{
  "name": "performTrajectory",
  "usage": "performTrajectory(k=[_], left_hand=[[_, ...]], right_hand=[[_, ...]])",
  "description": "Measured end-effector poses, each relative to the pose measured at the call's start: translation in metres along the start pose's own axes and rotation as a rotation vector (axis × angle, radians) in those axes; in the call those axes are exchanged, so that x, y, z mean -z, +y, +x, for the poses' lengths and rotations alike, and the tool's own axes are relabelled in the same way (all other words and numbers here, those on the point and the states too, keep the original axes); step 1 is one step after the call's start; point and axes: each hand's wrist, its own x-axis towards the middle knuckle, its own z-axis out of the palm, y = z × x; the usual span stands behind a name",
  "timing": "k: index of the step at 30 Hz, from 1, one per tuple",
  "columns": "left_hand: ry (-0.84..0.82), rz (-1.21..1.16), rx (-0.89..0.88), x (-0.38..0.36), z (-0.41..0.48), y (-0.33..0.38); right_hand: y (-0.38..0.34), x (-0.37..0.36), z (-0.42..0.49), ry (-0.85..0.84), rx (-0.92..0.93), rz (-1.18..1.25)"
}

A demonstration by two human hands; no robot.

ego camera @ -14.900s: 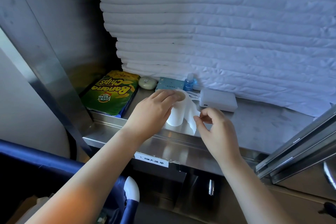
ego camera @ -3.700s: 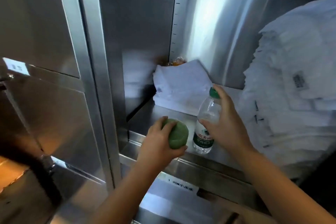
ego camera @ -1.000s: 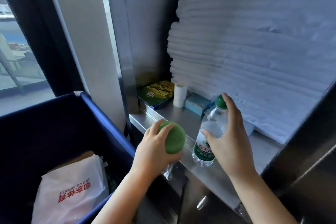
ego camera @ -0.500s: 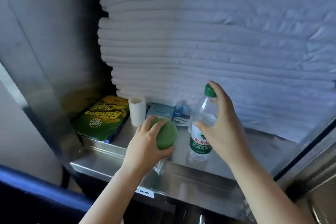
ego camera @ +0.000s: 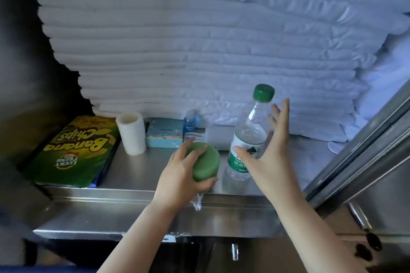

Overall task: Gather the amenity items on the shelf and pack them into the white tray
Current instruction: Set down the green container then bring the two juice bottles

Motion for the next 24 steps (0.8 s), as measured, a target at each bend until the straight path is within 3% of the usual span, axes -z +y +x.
performTrajectory(k=[5, 15, 24], left_hand=[[0.075, -0.145, 0.003, -0.007, -0.006, -0.005], [0.08, -0.165, 0.031, -0.01, -0.006, -0.012], [0.089, -0.156, 0.021, -0.009, -0.006, -0.012]], right_hand=[[0.026, -0.028, -0.039, 0.087, -0.183, 0.096], [0.062, -0.021, -0.025, 0.316, -0.333, -0.017], [0.076, -0.026, 0.027, 0.346, -0.383, -0.143]])
